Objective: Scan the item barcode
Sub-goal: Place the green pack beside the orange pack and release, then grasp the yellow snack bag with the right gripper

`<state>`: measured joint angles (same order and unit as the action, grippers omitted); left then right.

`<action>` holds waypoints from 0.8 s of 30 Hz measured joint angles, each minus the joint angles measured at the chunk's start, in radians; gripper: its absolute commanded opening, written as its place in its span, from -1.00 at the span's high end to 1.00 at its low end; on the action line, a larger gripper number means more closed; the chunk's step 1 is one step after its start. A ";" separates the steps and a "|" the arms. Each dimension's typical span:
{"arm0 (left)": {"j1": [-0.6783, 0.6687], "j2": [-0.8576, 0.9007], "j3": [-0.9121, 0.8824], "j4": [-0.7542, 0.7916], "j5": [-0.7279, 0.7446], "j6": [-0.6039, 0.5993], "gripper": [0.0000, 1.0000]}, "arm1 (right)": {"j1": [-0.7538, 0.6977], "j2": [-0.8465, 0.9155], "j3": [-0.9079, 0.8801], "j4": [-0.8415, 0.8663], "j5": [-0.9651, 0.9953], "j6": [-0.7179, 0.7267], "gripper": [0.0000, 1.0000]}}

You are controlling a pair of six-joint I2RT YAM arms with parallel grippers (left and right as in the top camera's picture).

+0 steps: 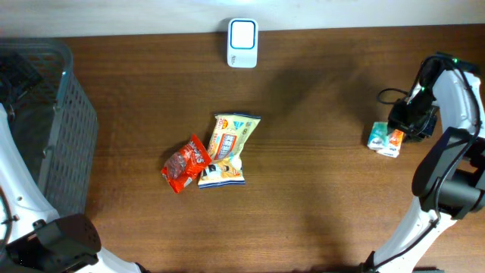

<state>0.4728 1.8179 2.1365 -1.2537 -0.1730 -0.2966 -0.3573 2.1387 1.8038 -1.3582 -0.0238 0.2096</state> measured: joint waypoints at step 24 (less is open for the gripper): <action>0.000 0.000 0.000 0.000 0.000 0.000 -0.98 | 0.673 0.002 -0.076 0.316 -0.597 -0.108 -0.98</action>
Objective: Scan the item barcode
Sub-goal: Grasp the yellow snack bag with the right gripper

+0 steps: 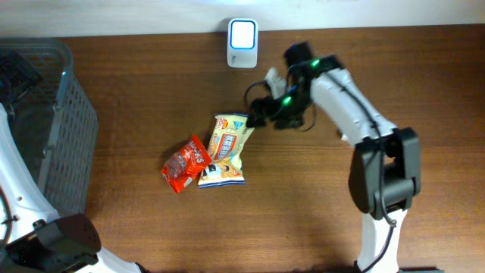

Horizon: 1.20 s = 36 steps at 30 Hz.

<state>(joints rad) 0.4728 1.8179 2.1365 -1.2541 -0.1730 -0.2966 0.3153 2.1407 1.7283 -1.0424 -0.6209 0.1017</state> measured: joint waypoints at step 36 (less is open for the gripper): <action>0.000 0.000 0.000 0.000 0.000 0.000 -0.99 | 0.211 -0.094 0.134 -0.399 1.020 0.239 0.92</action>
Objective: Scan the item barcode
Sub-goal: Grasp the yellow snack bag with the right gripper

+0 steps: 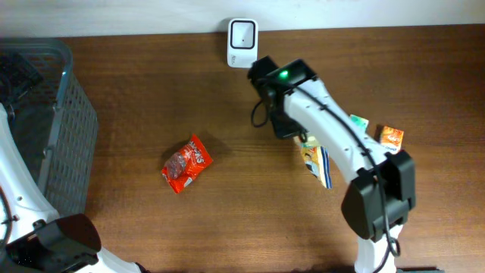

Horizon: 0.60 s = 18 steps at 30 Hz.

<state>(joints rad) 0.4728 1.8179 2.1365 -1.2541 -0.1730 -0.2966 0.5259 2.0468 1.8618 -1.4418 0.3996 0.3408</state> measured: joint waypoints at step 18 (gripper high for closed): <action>0.000 0.000 0.000 0.000 0.000 0.000 -0.98 | 0.220 0.161 0.016 0.268 -0.436 -0.199 -0.25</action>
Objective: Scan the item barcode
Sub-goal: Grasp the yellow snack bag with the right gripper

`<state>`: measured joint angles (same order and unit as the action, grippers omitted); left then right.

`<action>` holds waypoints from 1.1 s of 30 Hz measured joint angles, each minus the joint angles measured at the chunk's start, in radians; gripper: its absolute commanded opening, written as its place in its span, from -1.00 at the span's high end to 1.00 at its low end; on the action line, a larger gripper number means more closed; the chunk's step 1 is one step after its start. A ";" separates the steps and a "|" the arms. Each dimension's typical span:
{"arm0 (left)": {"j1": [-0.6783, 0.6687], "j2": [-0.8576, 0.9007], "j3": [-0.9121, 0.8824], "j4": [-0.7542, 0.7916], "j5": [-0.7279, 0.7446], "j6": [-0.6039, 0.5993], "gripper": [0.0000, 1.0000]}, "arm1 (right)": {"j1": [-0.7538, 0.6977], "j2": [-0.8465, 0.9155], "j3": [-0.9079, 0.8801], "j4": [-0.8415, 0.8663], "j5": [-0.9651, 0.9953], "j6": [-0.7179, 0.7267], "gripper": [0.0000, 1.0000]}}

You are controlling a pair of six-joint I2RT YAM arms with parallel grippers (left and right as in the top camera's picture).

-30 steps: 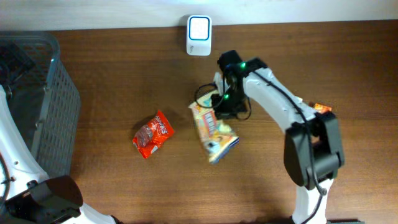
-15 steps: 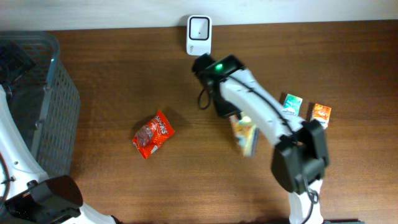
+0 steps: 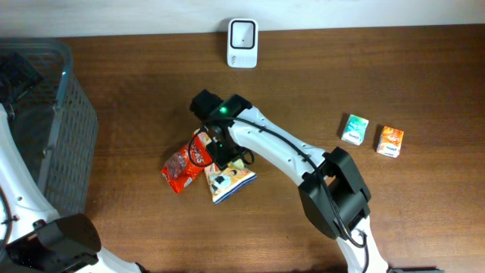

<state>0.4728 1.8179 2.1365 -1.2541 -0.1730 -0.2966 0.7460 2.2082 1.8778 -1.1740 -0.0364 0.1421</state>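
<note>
A yellow-and-white snack packet [image 3: 229, 182] lies flat on the brown table, left of centre, beside a red packet [image 3: 184, 164]. My right gripper [image 3: 220, 155] reaches in from the lower right and sits on the snack packet's upper end, between the two packets. It looks shut on the snack packet, though the wrist hides the fingers. The white barcode scanner [image 3: 242, 32] stands at the far edge. My left arm [image 3: 14, 189] runs up the left edge, and its dark end [image 3: 19, 72] is over the basket, fingers not discernible.
A grey mesh basket [image 3: 72, 129] fills the left side. A teal box [image 3: 355, 129] and an orange box [image 3: 390, 141] lie on the right. The right arm's base link [image 3: 337, 201] stands at the lower right.
The right gripper has moved from near the scanner to left of centre. The snack packet was under the arm on the right and now lies next to the red packet.
First the right gripper was at the two small boxes on the right, with both packets together at centre. Then it was at the snack packet's top. Then the packet was right of centre under the arm. Now it is back beside the red packet.
</note>
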 measured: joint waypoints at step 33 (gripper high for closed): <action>0.000 0.000 0.000 0.000 0.000 0.000 -0.98 | -0.307 0.139 0.039 -0.117 -0.082 -0.037 0.23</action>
<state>0.4728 1.8179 2.1365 -1.2541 -0.1730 -0.2966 0.4393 2.3470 1.9167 -1.2915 -0.1184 0.1055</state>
